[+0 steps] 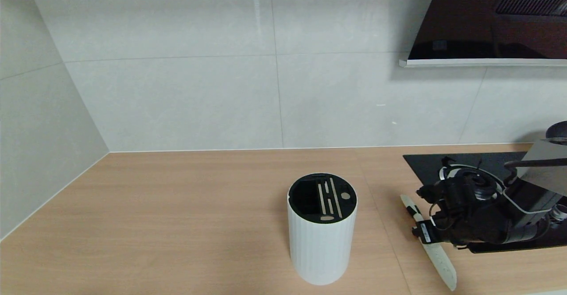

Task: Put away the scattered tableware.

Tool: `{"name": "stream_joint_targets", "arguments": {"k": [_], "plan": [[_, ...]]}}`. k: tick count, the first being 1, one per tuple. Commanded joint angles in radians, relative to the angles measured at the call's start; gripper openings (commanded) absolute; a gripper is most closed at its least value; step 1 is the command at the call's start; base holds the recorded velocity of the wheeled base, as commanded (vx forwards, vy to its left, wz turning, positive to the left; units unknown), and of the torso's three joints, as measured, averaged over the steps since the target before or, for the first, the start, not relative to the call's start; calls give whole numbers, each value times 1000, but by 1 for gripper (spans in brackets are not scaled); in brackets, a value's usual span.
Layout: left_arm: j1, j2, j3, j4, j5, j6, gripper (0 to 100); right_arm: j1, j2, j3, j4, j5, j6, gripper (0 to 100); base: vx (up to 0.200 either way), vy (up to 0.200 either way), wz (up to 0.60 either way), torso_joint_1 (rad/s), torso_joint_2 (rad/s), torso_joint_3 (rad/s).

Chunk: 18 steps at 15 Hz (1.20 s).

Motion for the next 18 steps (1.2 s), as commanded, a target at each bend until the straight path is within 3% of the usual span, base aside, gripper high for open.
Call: {"name": "stream_joint_targets", "arguments": {"k": [1,6,10,16,18], "plan": [[0,1,0,0,0,0,100,0,1,-2,4,0,-1,0,0,0,0,0,0,0],[0,1,0,0,0,0,100,0,-38,4,2,-9,2,0,0,0,0,0,0,0],[0,1,0,0,0,0,100,0,-321,60,15,-3,55,0,0,0,0,0,0,0],[0,1,0,-11,0,-2,100,28,-703,150,15,108,48,0,0,0,0,0,0,0],[0,1,-51,-72,-43,-12,100,74,-775,136,22,108,47,0,0,0,0,0,0,0]]}}
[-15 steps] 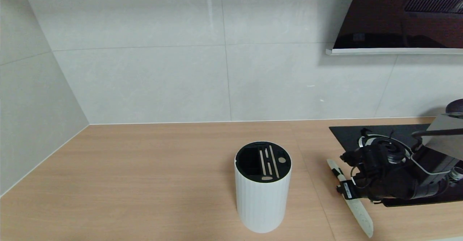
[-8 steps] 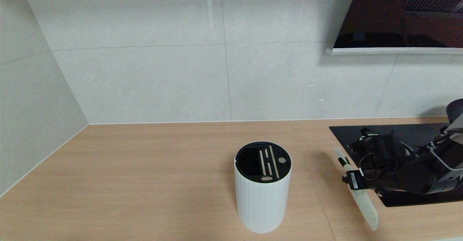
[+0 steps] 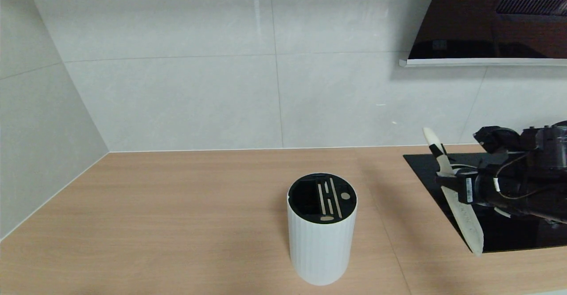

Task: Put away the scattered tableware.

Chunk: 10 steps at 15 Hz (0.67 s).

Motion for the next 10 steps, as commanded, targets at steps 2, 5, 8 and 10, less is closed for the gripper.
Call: {"name": "stream_joint_targets", "arguments": {"k": [2,5,8,10], "plan": [[-15,61,-188,40,-215,-7,100,90,-167,-55,33,0,-1,0,0,0,0,0,0,0],[-15,384,-493,140,-468,-7,100,214,-224,-89,41,-3,0,0,0,0,0,0,0,0],[-32,812,-754,135,-569,-7,100,327,-233,-121,41,-43,0,0,0,0,0,0,0,0],[-83,1018,-814,108,-566,-19,100,338,-195,-121,33,-35,0,0,0,0,0,0,0,0]]}}
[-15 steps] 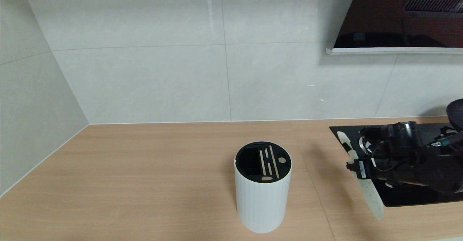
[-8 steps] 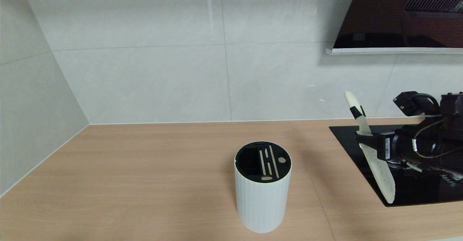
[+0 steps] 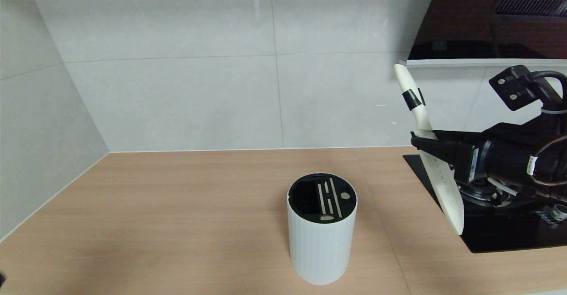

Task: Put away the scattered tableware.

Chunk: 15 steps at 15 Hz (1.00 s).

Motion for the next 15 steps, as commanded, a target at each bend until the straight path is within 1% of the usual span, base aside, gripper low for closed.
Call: {"name": "stream_joint_targets", "arguments": {"k": [1,2,3,4,5,6,7,8,9,10,12,13,14,15], "plan": [[-97,505,-177,-70,-58,-40,100,24,33,-7,-10,3,0,0,0,0,0,0,0,0],[-131,555,-162,-132,-57,-85,100,39,33,-12,-11,2,3,0,0,0,0,0,0,0],[-171,598,-148,-196,-43,-140,100,64,31,-14,-10,-2,6,0,0,0,0,0,0,0],[-276,666,-124,-330,25,-255,100,101,25,-11,-10,-11,6,0,0,0,0,0,0,0],[-350,710,-105,-435,77,-338,100,130,24,-14,-7,-29,9,0,0,0,0,0,0,0],[-404,744,-84,-526,103,-407,100,151,27,-12,-7,-46,11,0,0,0,0,0,0,0],[-458,793,-64,-659,117,-513,100,176,33,-11,-7,-64,11,0,0,0,0,0,0,0],[-502,837,-59,-765,135,-614,100,182,44,-12,-8,-64,20,0,0,0,0,0,0,0],[-530,873,-56,-834,149,-694,100,200,56,-12,-10,-66,52,0,0,0,0,0,0,0],[-556,908,-55,-876,151,-738,100,243,61,-14,-10,-68,87,0,0,0,0,0,0,0],[-611,954,-38,-939,172,-740,100,294,90,-14,-11,-86,106,0,0,0,0,0,0,0],[-645,968,-33,-966,192,-730,100,317,107,-14,-11,-106,107,0,0,0,0,0,0,0],[-674,994,-35,-980,238,-697,100,344,120,-14,-11,-133,107,0,0,0,0,0,0,0],[-700,1025,-39,-986,295,-646,100,374,127,-11,-11,-147,109,0,0,0,0,0,0,0]]}}
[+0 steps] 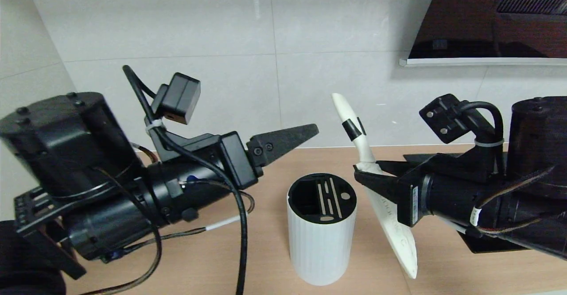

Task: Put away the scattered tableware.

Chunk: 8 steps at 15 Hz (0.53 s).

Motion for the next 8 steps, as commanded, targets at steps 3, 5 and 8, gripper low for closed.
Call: {"name": "stream_joint_targets", "arguments": {"k": [3,5,8], "plan": [[-94,158,-6,-53,158,121,100,72,48,11,-3,-13,15,0,0,0,0,0,0,0],[-114,178,-4,-122,160,123,100,109,64,9,-32,-12,53,0,0,0,0,0,0,0],[-116,199,-7,-158,161,123,100,118,93,14,-86,-12,82,0,0,0,0,0,0,0]]}}
